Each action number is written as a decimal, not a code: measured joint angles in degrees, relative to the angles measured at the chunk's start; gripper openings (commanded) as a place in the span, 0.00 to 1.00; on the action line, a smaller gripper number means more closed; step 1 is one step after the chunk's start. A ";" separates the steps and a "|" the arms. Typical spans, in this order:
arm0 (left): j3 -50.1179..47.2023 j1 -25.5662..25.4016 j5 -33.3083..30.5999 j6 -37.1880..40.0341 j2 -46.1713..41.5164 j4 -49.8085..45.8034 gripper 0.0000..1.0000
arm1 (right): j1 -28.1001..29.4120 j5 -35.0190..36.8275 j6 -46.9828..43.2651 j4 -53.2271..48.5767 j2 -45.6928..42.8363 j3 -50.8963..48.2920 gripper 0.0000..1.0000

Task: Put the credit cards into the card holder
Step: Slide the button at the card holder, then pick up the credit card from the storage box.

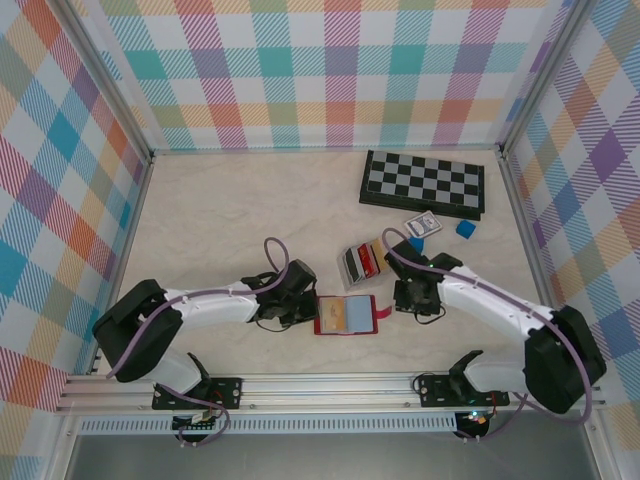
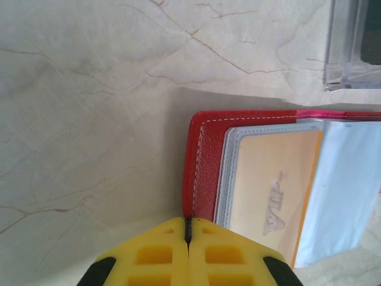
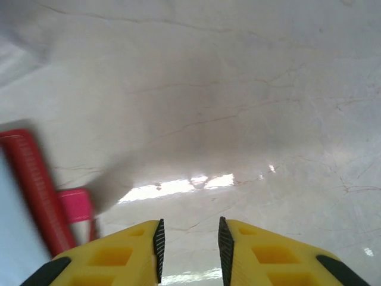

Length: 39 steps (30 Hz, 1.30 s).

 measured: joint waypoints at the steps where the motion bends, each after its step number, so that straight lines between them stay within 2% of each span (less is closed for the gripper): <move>1: 0.00 0.00 -0.11 0.07 -0.46 -0.17 0.11 | 0.00 -0.20 -0.26 -0.04 -0.94 0.55 0.37; 7: 0.07 0.00 -1.27 0.90 -3.69 -2.49 0.26 | -0.22 -0.79 -2.34 -0.07 -2.89 7.30 0.37; 10: 0.59 0.00 -2.16 1.81 -3.96 -4.61 0.29 | -0.48 -1.84 -3.65 0.07 -2.10 10.78 0.37; 13: 0.79 0.02 -2.69 2.47 -4.22 -6.14 0.36 | -0.55 -3.69 -5.07 0.76 0.15 13.38 0.36; 19: 2.58 0.94 -3.19 3.23 -4.68 -7.91 0.40 | -0.57 -7.02 -8.85 1.77 6.45 16.55 0.35; 23: 5.53 3.65 -1.84 3.72 -4.46 -7.04 0.45 | -0.57 -8.79 -11.63 2.12 9.92 18.53 0.34; 27: 8.41 6.82 0.61 3.63 -1.62 -4.55 0.46 | -0.57 -10.54 -14.64 2.16 14.38 21.59 0.30; 31: 9.57 8.87 2.56 2.69 1.97 -1.77 0.46 | -0.28 -11.65 -16.59 2.78 19.32 24.81 0.31; 34: 9.79 9.68 2.97 1.20 3.98 -0.28 0.47 | 0.92 -10.56 -17.31 2.36 23.63 28.39 0.31; 39: 9.77 10.29 2.45 -1.16 4.17 0.66 0.48 | 3.85 -4.26 -17.66 1.31 30.21 33.73 0.32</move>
